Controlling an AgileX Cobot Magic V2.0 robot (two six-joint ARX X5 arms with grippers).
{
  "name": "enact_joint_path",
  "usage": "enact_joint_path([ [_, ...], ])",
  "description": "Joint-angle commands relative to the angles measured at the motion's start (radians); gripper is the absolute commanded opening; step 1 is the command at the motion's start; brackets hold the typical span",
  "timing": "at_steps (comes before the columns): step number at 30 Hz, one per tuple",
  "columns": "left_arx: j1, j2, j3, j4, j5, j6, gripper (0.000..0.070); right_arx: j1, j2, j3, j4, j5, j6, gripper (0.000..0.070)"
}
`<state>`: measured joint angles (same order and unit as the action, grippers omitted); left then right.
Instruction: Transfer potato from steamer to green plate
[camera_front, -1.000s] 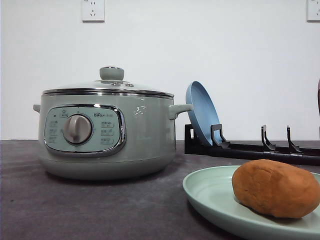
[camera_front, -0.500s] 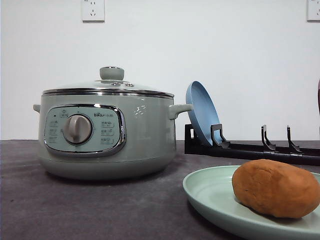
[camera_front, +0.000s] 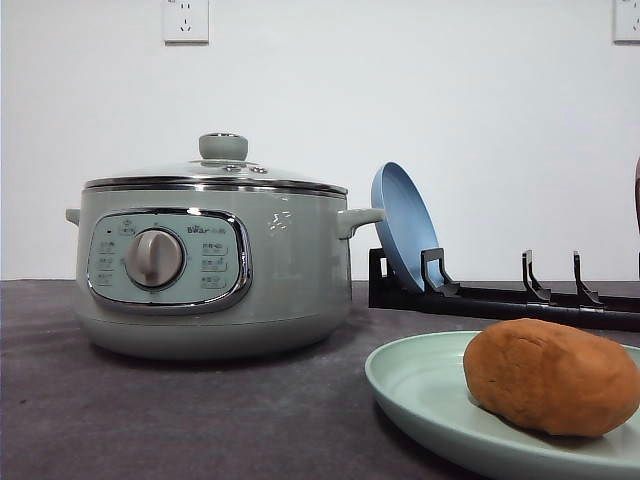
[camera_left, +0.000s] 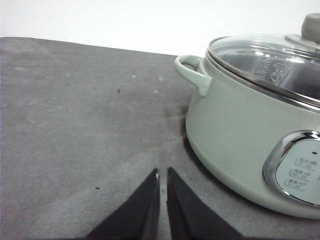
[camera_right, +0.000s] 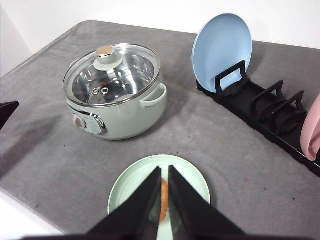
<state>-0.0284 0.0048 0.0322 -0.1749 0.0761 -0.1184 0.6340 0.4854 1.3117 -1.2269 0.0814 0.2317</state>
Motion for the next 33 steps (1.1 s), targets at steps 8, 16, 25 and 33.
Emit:
enact_joint_path([
  [8, 0.0, -0.002, -0.02, 0.018, -0.002, 0.0, 0.0019, -0.338, -0.053, -0.264, 0.284, 0.032, -0.085, 0.001],
  [16, 0.0, -0.002, -0.02, 0.018, -0.002, 0.0, 0.0019, -0.551, -0.262, -0.828, 0.881, 0.016, -0.166, 0.001],
  [25, 0.0, -0.002, -0.02, 0.018, -0.002, 0.0, 0.0018, -0.572, -0.47, -1.235, 1.189, 0.0, -0.217, 0.001],
  [33, 0.0, -0.002, -0.02, 0.018, -0.002, 0.0, 0.0018, -0.579, -0.482, -1.3, 1.142, -0.035, -0.218, 0.001],
])
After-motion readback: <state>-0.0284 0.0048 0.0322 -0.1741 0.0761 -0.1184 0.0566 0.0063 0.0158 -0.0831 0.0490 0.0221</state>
